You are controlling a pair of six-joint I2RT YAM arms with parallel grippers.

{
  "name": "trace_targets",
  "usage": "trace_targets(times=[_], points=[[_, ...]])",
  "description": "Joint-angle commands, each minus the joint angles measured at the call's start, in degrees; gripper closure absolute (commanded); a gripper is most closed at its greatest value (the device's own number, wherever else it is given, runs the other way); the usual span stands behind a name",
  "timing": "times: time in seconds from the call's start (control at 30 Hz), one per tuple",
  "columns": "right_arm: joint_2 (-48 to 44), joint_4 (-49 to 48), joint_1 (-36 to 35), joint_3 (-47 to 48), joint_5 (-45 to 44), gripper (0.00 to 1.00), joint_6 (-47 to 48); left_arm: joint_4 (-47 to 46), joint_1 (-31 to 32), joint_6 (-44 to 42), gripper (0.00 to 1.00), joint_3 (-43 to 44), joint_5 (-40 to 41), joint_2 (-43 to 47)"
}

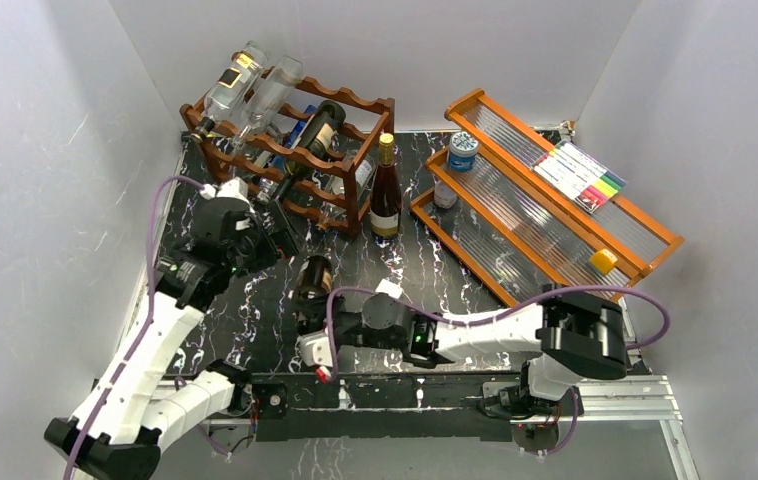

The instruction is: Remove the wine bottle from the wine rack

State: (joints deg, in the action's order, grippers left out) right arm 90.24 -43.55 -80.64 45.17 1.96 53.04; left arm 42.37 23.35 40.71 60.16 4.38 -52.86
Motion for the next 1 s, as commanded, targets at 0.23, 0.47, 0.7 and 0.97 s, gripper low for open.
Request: trace_targets(times=[0.23,0.47,0.7,0.97], points=[[-17.8,18.8,9.4,10.7,-17.1,1.00,-35.0,-0.5,-0.2,-9.3,0.02,9.2,12.1,5.8],[-23.3,29.0,18.6,14.6,-23.9,1.00,-44.4,-4.4,-0.2,-9.2,0.02,6.2,10.0,6.8],[-22.4,32.8,30.2,16.3,-21.5,1.00,-51.2,-5.6,-0.2,-10.5,0.02,6.1,9.2,6.5],[-18.2,22.5,37.5,13.2,-15.5,1.00,-55.1,-5.5,-0.2,-15.4,0.02,8.9,8.8,5.1]])
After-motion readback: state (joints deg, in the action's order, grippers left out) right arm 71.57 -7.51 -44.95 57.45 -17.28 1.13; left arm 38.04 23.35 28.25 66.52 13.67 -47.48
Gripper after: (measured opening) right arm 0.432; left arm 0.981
